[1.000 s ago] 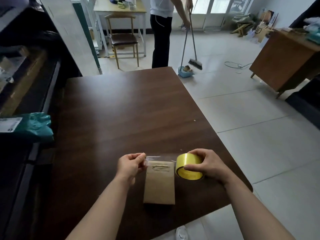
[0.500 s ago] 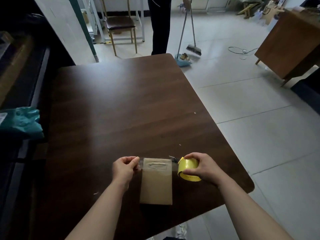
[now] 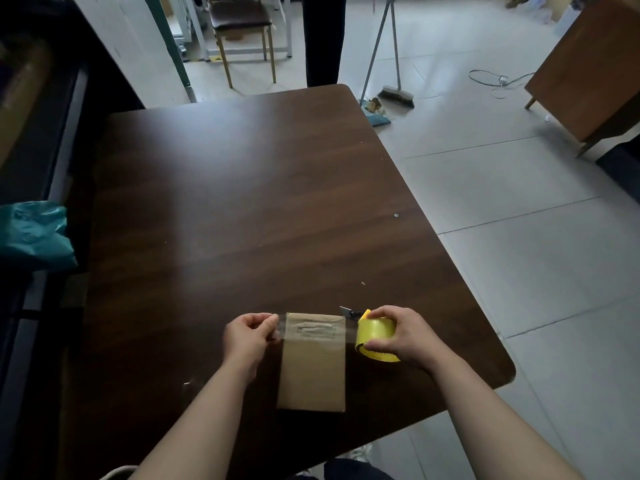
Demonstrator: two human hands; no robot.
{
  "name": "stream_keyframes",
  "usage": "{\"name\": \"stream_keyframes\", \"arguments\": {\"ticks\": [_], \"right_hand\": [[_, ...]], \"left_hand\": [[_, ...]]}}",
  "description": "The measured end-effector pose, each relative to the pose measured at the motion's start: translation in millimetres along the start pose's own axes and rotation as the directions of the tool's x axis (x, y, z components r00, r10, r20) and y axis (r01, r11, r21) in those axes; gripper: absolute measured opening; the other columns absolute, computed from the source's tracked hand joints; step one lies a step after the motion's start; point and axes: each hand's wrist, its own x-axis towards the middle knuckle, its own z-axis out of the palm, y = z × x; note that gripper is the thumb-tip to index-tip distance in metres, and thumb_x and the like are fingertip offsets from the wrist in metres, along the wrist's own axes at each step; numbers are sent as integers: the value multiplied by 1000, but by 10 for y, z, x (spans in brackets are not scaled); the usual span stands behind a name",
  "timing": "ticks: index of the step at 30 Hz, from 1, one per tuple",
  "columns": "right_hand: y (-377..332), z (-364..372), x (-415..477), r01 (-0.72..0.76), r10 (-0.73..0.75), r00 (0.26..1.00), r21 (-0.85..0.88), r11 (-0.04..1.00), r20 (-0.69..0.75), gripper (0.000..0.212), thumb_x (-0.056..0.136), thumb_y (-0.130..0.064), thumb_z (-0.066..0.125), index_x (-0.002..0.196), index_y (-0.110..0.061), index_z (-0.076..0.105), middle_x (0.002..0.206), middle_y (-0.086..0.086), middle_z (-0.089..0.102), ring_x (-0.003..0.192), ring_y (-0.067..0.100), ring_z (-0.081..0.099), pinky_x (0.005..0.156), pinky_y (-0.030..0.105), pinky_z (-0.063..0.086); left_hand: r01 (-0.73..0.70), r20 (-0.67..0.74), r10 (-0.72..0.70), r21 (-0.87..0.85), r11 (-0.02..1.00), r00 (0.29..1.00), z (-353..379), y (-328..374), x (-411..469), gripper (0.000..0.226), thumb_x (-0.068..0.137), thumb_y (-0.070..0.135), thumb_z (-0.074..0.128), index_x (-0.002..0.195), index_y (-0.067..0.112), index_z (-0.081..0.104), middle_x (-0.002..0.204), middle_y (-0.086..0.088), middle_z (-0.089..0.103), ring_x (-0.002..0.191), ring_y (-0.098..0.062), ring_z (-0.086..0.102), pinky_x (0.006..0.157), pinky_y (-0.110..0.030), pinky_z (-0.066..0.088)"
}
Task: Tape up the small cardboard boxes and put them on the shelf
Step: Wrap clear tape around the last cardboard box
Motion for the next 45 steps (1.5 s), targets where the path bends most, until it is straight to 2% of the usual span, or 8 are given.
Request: {"name": "stream_keyframes", "arguments": {"ticks": [10,17,21,25,31,36,41,45], "right_hand": [[25,63,57,-35,36,999,-16,999,11,57,68,-36,85,119,-36,60,129,-1,53,115,17,47,93,27,42],[18,242,115,-35,35,999,-23,999,-10,56,68,-37,84,119,-33,62,125,-2,58,115,16,50,92,26,42],[-11,358,134,-6,5,1000,-21,1000,-17,55,68,-37,84,118,-31,63,121,-4,61,113,14,53,90,24,41],[-18,397,135,24,-25,1000,-36,999,-5,56,70,-38,83,121,-30,62,122,-6,62,113,14,53,91,26,42],[33,438,77,48,-48,999,9,999,-25,56,71,-37,83,121,-30,61,121,-7,60,114,13,53,92,24,41],[92,507,56,80,-78,996,51,995,-43,54,71,-35,83,120,-28,62,122,-7,62,114,13,54,93,23,39],[123,531,37,119,-116,992,71,990,-46,56,72,-34,83,122,-25,61,124,-4,60,115,13,53,96,22,38],[203,460,-16,133,-131,991,114,985,-26,55,74,-35,81,124,-30,60,123,-6,57,116,11,51,90,17,35]], "left_hand": [[1,7,-1,68,998,1000,4,-64,31,3,87,8,69,87,6,67,77,-11,68,70,-21,64,75,-40,58],[-248,68,244,455,855,967,147,-85,-80,4,95,16,56,94,14,58,84,4,61,83,-18,58,67,-25,41],[-246,71,242,469,848,968,191,-91,-110,33,97,19,52,129,17,45,104,-3,56,94,-21,55,81,-28,38],[-214,20,242,545,810,970,145,-91,-84,43,93,16,59,133,18,43,134,-8,31,97,-29,57,92,-30,41],[-389,38,464,608,692,885,290,-45,-443,31,89,21,62,118,10,64,115,-6,64,108,-25,61,92,-30,46],[-454,262,415,753,477,871,438,-159,-605,61,100,31,43,152,11,20,158,-4,23,143,-19,23,115,-26,19],[-362,333,154,900,242,930,487,-154,-671,120,78,69,54,150,7,-20,159,-12,-16,147,-31,-4,119,-41,5],[-313,290,140,931,189,947,562,-134,-692,139,63,71,66,148,7,-24,157,-13,-13,146,-31,-2,118,-42,8]]}}
